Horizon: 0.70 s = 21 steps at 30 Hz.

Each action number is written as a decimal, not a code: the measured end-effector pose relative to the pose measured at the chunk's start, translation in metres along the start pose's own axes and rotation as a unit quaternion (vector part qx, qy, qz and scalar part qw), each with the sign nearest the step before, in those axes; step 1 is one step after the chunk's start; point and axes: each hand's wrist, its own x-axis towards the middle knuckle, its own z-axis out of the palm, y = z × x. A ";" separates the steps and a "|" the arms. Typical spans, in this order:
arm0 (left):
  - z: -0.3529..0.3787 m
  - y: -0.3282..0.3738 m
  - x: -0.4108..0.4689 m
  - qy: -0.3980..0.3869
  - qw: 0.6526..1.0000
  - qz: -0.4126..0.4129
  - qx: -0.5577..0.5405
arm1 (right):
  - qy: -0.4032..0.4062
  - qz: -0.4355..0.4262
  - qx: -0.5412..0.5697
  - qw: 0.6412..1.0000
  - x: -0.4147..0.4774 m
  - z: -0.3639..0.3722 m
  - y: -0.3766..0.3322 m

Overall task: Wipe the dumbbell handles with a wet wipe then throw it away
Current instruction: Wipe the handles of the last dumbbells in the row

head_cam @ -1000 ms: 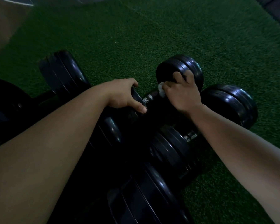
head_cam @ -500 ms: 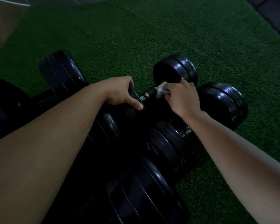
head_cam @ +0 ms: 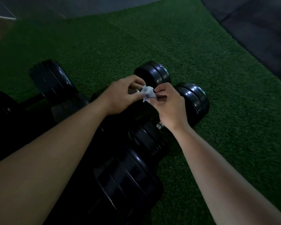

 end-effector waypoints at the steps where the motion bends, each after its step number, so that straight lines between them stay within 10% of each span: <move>1: 0.008 0.005 -0.001 0.010 0.999 -0.002 -0.035 | 0.012 0.000 0.010 1.000 -0.004 -0.003 -0.002; 10: 0.051 0.041 -0.001 0.061 0.954 -0.115 -0.269 | 0.001 -0.026 -0.054 0.998 -0.024 -0.031 0.010; 21: 0.111 0.036 0.041 -0.013 0.992 -0.062 0.113 | 0.126 -0.087 -0.267 0.952 -0.016 -0.070 0.063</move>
